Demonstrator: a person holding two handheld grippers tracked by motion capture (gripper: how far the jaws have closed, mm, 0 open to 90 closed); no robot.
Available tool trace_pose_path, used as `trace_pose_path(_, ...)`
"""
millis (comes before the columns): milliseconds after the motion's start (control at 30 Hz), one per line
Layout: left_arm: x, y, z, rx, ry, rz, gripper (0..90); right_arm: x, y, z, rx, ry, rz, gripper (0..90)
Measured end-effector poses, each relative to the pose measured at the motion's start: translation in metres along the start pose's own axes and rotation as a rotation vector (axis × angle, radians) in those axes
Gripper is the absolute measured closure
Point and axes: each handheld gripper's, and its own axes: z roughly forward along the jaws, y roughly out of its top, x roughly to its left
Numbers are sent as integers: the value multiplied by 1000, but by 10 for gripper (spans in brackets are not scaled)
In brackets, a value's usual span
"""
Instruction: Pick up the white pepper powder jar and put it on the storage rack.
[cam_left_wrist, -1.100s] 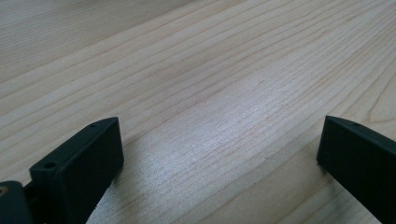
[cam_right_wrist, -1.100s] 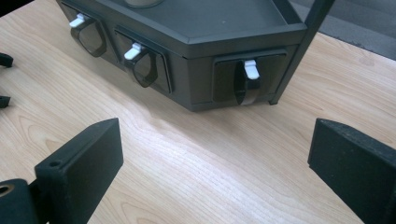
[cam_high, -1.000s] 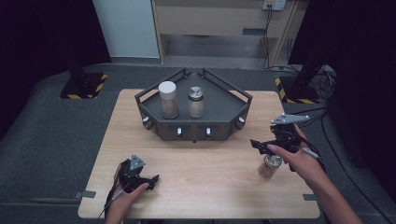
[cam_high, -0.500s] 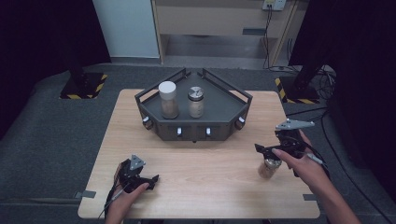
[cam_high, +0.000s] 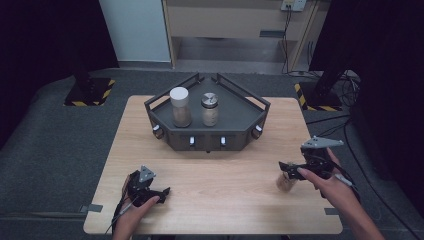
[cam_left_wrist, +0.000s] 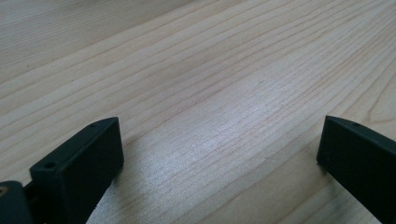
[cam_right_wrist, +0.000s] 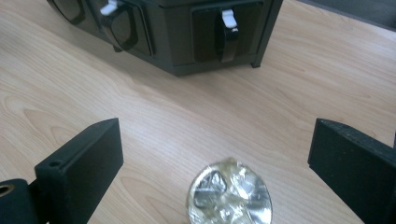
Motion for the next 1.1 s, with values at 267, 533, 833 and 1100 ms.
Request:
trace_pose_path(267, 0, 0, 0, 0, 1, -1, 0, -2, -10, 0, 17, -1, 13, 33)
trace_pose_path(533, 0, 0, 0, 0, 0, -1, 0, -3, -18, 2, 28, 3, 24, 33)
trace_pose_path(833, 0, 0, 0, 0, 0, -1, 0, -2, -30, 3, 38, 4, 40, 34)
trace_pose_path(1100, 0, 0, 0, 0, 1, -1, 0, -1, -41, 1, 33, -4, 48, 35)
